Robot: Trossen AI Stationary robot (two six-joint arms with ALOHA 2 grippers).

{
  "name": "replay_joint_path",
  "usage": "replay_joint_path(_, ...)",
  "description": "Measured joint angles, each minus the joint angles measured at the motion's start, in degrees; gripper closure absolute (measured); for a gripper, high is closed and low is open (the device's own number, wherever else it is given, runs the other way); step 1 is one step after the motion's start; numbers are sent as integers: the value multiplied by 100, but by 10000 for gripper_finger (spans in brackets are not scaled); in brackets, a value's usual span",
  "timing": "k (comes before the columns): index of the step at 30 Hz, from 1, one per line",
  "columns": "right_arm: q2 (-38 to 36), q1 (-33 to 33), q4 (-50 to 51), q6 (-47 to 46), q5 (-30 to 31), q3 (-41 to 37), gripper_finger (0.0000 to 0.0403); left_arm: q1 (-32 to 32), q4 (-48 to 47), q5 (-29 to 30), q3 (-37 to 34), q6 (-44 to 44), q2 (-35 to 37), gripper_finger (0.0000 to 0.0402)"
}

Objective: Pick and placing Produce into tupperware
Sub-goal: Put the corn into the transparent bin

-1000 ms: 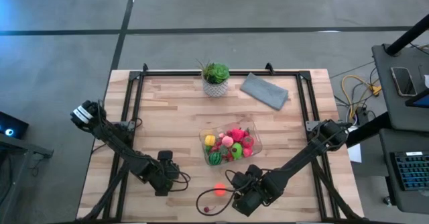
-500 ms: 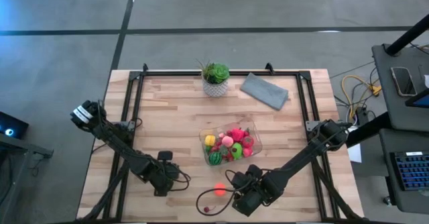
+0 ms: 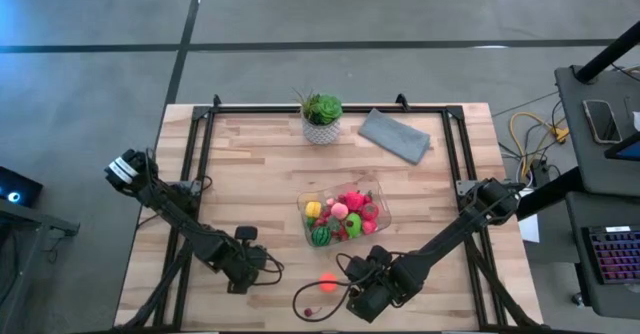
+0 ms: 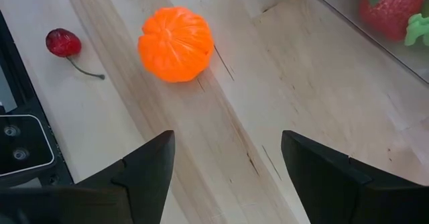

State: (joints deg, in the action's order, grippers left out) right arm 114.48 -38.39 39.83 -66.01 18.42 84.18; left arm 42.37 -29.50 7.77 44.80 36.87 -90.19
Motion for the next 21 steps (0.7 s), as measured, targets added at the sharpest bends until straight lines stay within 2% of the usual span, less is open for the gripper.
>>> replay_joint_path(6,-32,-2,12,-219,29,81,138,4,-3,149,35,-13,2,381)
replay_joint_path(15,-631,-72,360,-978,1699,184,138,-203,-248,382,222,-434,289,382)
replay_joint_path(21,-1045,-74,759,-1203,2032,188,138,-808,-441,916,697,-1551,1007,382)
